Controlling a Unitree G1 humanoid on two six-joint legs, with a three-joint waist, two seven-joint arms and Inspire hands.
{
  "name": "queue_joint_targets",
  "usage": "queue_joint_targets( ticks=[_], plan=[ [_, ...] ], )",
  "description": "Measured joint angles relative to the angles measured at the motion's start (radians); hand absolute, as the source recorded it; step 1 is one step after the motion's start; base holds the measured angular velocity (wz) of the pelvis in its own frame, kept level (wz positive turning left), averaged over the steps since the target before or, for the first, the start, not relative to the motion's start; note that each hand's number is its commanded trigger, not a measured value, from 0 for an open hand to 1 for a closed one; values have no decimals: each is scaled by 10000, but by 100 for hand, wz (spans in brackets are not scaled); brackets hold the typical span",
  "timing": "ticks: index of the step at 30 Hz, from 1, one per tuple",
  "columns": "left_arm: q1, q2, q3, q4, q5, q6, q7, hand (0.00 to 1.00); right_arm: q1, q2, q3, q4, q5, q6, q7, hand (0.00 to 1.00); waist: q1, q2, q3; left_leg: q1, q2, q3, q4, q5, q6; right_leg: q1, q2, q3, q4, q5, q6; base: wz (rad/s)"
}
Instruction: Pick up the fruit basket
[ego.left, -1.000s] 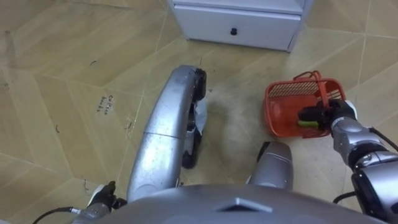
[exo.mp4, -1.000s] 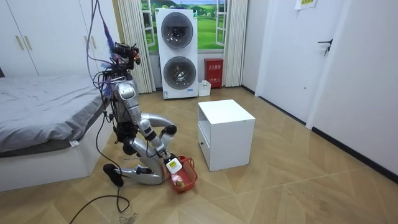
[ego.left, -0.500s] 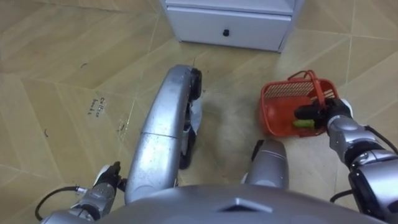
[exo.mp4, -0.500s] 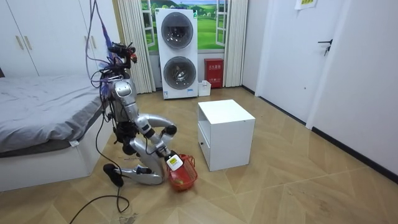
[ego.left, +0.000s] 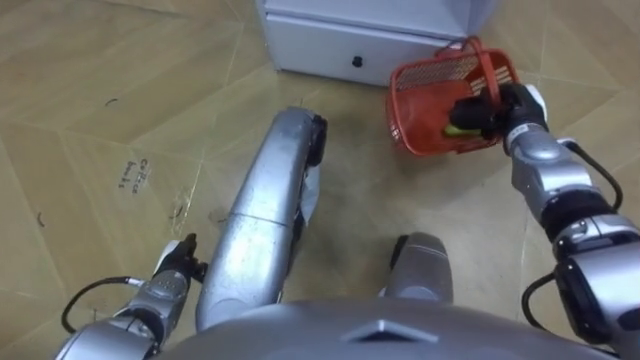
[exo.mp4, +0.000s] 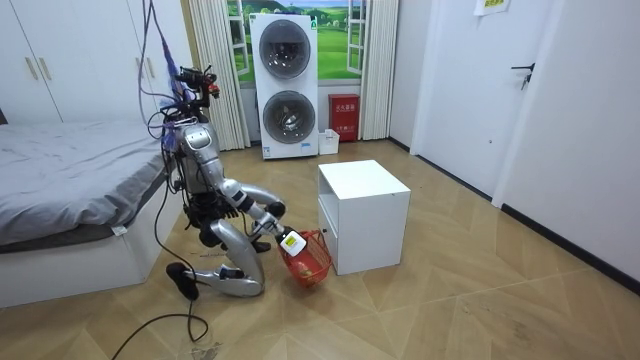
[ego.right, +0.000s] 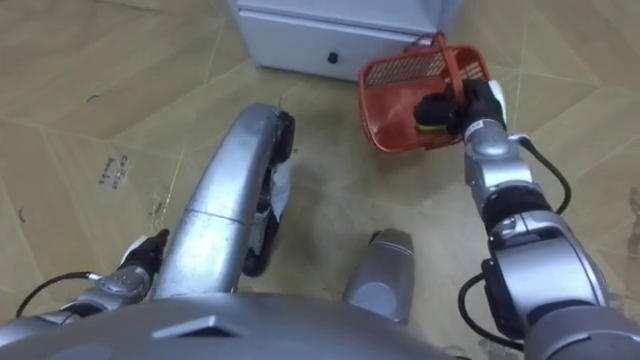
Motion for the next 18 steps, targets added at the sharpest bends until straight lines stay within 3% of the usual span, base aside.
queue_joint_targets(
  ticks=[5, 6, 9, 11, 12, 13, 14, 15, 16, 17, 18],
  plan=[
    [-271, 57, 318, -12, 19, 3, -5, 0, -25, 48, 5, -225, -37, 1, 4, 100, 91, 57, -53, 456, 111, -11, -816, 26, 100, -99, 321, 166, -1312, 0, 3, -16],
    [-203, 62, 452, -44, 51, 9, -18, 0, -26, 46, 2, -477, -114, 5, -8, 100, 164, 160, -117, 522, 284, -104, -1045, 49, 144, -266, 454, 181, -1762, 0, 4, -60],
    [25, 108, 806, -42, 71, 123, -41, 0, -164, 142, 43, -1070, -257, 5, -30, 100, 346, 181, -138, 1117, 711, -164, -1889, 343, 418, -336, 546, 288, -3396, 6, 17, -76],
    [76, 120, 1010, -36, 74, 271, -59, 0, -347, 252, 46, -1346, -248, 6, -104, 100, 295, 184, -154, 1591, 817, -221, -2750, 599, 445, -146, 559, 154, -4823, 17, 42, -67],
    [171, 142, 1186, -40, 83, 323, -54, 0, -372, 301, 124, -1452, -278, 144, -117, 100, 293, 190, -154, 1972, 981, -208, -3300, 940, 515, 182, 640, 47, -5945, 51, 114, -60],
    [271, 207, 1216, -24, 102, 387, -56, 0, -370, 348, 414, -1454, -476, 392, -121, 100, 316, 191, -145, 2205, 1236, -176, -3477, 1683, 713, 694, 806, 27, -7229, 125, 257, -65],
    [402, 254, 1275, -28, 103, 415, -63, 0, -369, 438, 530, -1451, -576, 532, -121, 100, 387, 213, -126, 2195, 1387, -40, -3362, 2269, 802, 1075, 928, 12, -7843, 137, 283, -44],
    [503, 288, 1478, -63, 310, 463, -105, 0, -161, 455, 553, -1555, -790, 675, -130, 100, 333, 52, -93, 2090, 1089, 513, -4406, 2086, 913, 1720, 818, -130, -8991, 133, 294, 20],
    [412, 212, 1590, -423, 468, 502, -137, 0, 38, 118, 508, -1773, -912, 872, -119, 100, 142, -1, -144, 2163, 829, 1141, -6450, 2342, 1347, 2021, 728, -276, -9780, 160, 365, 40],
    [508, 232, 1643, -538, 522, 522, -102, 0, 60, 75, 458, -1886, -991, 1069, -123, 100, 209, -36, -166, 2190, 923, 1358, -6560, 2392, 1460, 2039, 623, -333, -10103, 216, 474, 35],
    [569, 177, 1897, -785, 556, 559, -72, 0, 138, 57, 331, -2450, -1343, 1537, -113, 100, 262, -52, -189, 2328, 1022, 1532, -7030, 2364, 1637, 2035, 606, -432, -10832, 465, 677, -31]
  ],
)
